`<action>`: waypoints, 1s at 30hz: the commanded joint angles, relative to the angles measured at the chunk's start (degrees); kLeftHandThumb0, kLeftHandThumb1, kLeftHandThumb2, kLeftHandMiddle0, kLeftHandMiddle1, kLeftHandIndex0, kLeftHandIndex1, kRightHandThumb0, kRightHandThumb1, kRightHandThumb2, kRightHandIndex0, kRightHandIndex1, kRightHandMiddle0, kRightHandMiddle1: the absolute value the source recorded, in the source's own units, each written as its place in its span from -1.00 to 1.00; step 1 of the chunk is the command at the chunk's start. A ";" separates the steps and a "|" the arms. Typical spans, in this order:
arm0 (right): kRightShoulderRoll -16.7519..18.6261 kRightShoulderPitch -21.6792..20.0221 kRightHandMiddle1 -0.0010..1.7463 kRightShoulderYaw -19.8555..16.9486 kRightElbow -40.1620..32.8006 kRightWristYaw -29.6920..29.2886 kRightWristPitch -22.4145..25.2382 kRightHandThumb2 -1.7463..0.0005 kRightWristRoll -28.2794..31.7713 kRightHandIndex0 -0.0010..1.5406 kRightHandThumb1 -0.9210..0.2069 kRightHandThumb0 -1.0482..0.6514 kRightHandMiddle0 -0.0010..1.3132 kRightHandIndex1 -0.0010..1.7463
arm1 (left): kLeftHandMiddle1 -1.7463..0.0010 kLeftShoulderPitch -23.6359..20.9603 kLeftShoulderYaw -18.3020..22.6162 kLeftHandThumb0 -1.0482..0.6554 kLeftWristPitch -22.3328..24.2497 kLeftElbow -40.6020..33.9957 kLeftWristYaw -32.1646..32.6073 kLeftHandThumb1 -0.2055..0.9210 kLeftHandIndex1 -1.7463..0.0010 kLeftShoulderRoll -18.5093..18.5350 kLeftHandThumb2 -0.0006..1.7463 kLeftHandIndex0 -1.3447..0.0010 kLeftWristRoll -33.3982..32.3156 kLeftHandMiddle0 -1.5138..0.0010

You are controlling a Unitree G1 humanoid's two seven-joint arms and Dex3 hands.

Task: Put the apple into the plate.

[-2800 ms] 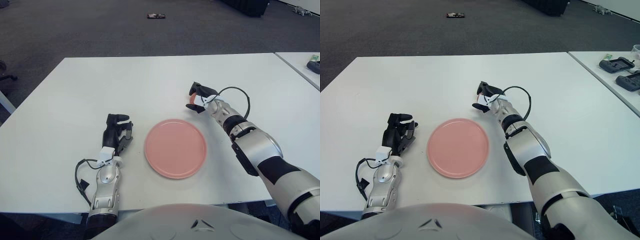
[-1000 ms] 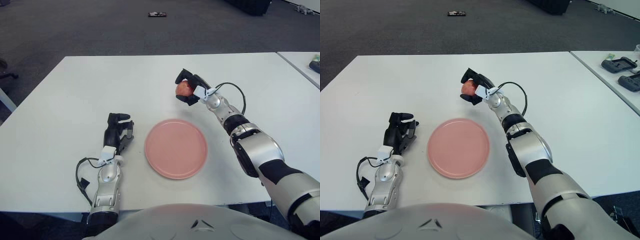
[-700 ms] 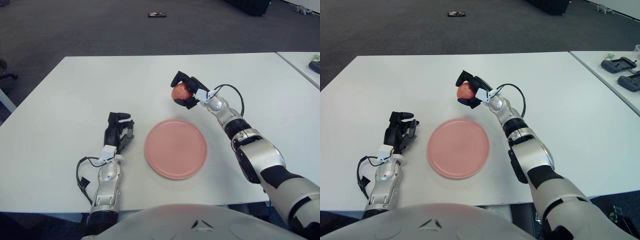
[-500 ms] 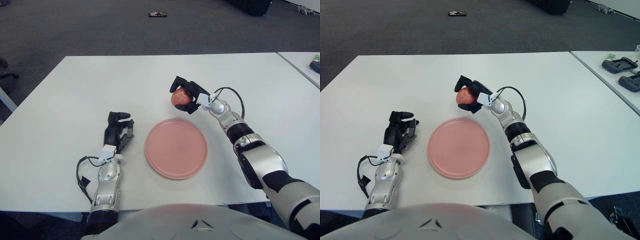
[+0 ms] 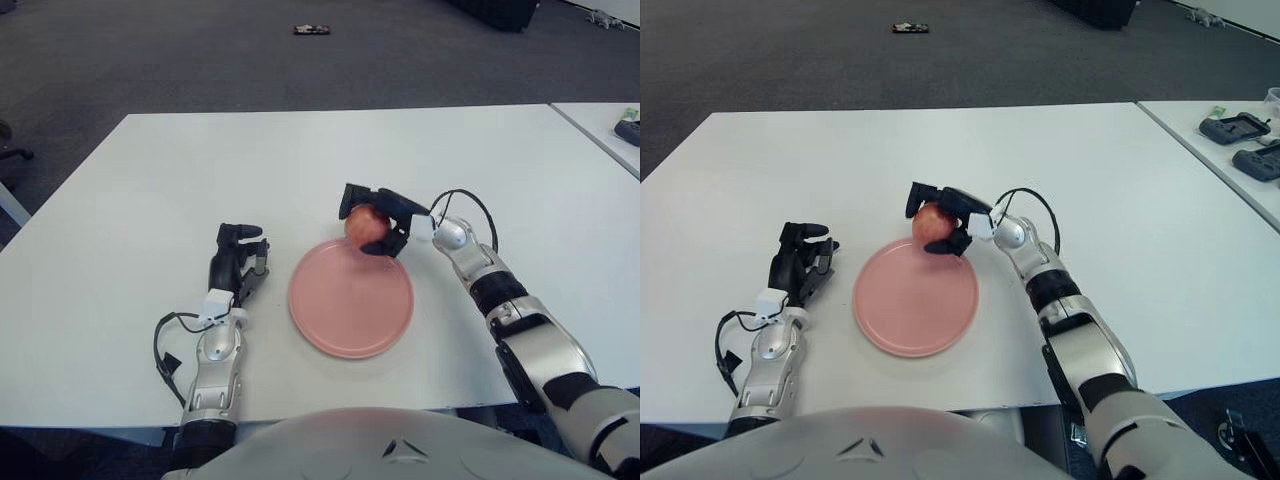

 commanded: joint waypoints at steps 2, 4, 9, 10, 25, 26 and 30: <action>-1.19 1.02 1.00 0.49 -3.74 2.71 -1.36 -0.39 2.54 0.40 -0.07 -0.30 -0.17 1.00 | -0.63 -0.46 0.04 -0.18 -0.18 0.05 0.28 1.00 -1.00 0.12 -0.40 0.71 0.21 0.57; -1.76 2.12 1.00 0.97 -5.71 4.39 -1.22 -0.39 3.16 0.39 -0.08 -0.30 -0.17 1.00 | -0.63 -0.41 0.03 -0.18 -0.02 -0.05 0.35 1.00 -1.00 0.13 -0.40 0.71 0.29 0.57; -3.62 3.95 1.00 2.55 -10.48 8.38 0.67 -0.36 3.00 0.36 -0.10 -0.29 -0.19 1.00 | -0.64 -0.34 0.06 -0.18 0.29 -0.33 0.65 1.00 -1.00 0.10 -0.40 0.71 0.53 0.55; -4.11 4.34 1.00 2.97 -11.56 9.05 1.01 -0.36 2.56 0.35 -0.11 -0.29 -0.20 1.00 | -0.64 -0.32 0.05 -0.18 0.27 -0.35 0.70 1.00 -1.00 0.10 -0.40 0.71 0.61 0.54; -7.09 7.74 1.00 6.66 -20.70 14.43 5.42 -0.43 1.45 0.39 -0.03 -0.31 -0.14 1.00 | -0.62 -0.33 0.00 -0.18 -0.05 -0.41 0.56 1.00 -1.00 0.09 -0.40 0.71 0.64 0.53; -7.17 7.96 1.00 6.91 -20.83 13.79 4.40 -0.43 0.67 0.40 -0.02 -0.31 -0.13 1.00 | -0.62 -0.31 -0.01 -0.18 0.02 -0.46 0.50 1.00 -1.00 0.08 -0.40 0.71 0.58 0.54; -7.48 8.60 1.00 7.36 -21.22 11.44 2.00 -0.46 -2.03 0.44 0.01 -0.31 -0.11 1.00 | -0.61 -0.26 -0.03 -0.18 0.19 -0.56 0.35 1.00 -1.00 0.07 -0.40 0.71 0.40 0.54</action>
